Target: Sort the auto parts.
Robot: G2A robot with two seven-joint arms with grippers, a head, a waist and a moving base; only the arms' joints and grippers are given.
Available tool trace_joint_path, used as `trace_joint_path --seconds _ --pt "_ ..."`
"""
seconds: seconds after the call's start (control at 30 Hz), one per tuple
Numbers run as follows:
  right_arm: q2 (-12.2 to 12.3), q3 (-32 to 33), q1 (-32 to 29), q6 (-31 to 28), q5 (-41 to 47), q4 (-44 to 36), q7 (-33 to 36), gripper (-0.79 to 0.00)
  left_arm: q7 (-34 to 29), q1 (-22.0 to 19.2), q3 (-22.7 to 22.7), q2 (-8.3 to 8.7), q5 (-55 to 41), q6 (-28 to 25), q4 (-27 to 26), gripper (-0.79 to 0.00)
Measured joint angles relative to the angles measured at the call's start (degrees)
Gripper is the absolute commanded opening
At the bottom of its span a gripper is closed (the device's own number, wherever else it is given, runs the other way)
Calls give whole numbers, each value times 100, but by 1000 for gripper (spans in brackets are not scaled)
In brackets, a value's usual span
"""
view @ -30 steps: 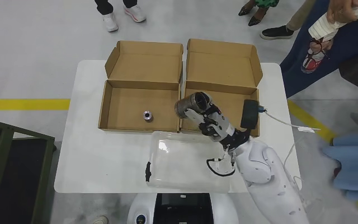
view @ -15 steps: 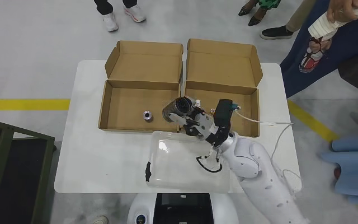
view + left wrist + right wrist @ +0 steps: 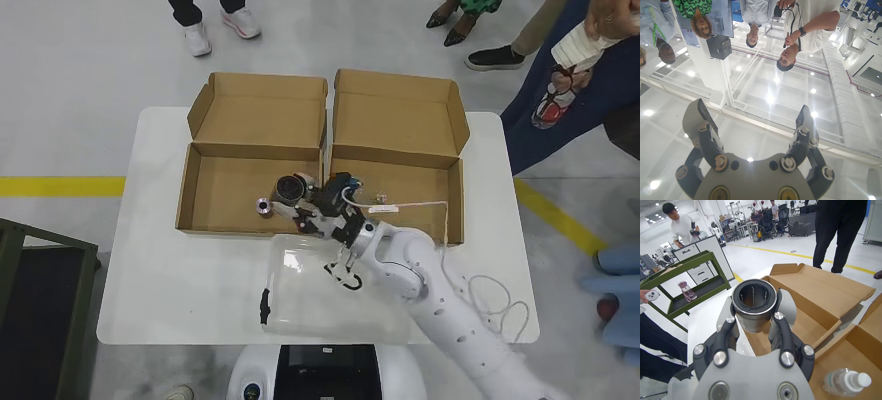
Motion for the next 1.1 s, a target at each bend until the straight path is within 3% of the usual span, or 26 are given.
trace_joint_path --seconds 0.43,1.1 --pt "-266 -583 1013 344 -743 912 834 -785 0 0 0 0 0 0 0 0" --pt "-524 -917 1407 343 -883 1728 1547 -785 0 0 0 0 0 0 0 0"
